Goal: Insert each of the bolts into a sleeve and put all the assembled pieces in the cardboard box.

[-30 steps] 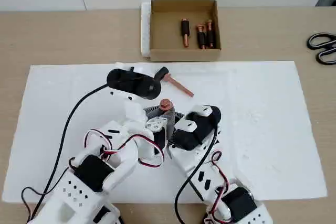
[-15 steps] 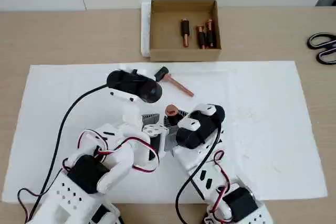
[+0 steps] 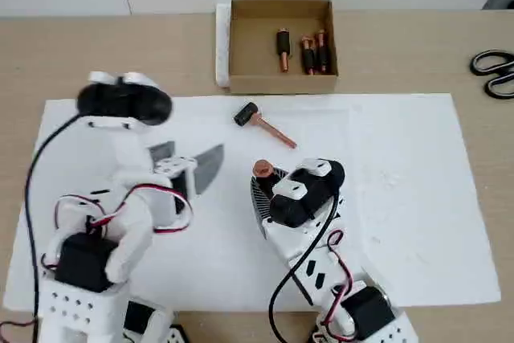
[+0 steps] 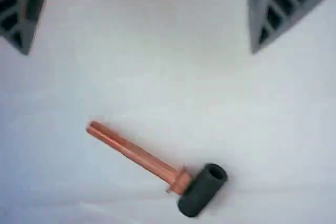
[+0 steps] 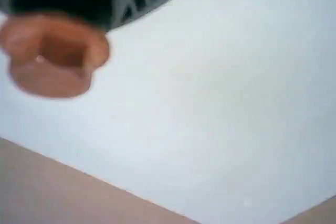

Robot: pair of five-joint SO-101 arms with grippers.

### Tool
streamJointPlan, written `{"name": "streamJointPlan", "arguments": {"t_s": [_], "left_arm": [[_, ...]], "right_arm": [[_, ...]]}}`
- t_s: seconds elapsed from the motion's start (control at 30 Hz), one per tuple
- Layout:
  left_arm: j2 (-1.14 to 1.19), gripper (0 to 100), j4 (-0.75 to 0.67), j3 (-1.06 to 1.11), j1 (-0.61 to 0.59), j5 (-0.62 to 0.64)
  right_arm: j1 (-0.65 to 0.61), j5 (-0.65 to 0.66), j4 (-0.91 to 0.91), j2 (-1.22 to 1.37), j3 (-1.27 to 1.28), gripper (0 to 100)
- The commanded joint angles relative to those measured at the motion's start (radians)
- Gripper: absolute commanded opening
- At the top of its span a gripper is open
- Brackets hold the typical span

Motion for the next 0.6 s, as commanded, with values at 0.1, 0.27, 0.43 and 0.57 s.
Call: {"name": "streamJointPlan", "arguments": {"t_s": [0.1, 0.27, 0.43, 0.57], "left_arm": [[-0.005, 26, 0.003, -0.087, -0.327, -0.006], [-0.003, 26, 0.008, -0.093, -0.629, -0.124], [0.000, 26, 0.137, -0.096, -0.783, -0.252], [0.002, 26, 0.196, -0.091, -0.868, -0.281]], "right_arm": [[0.111, 0.005, -0.031, -0.015, -0.018, 0.4], [0.248, 0.006, -0.030, -0.013, -0.101, 0.4], [0.315, 0.071, -0.030, 0.041, -0.262, 0.4], [0.346, 0.091, -0.047, 0.280, -0.486, 0.4]]}}
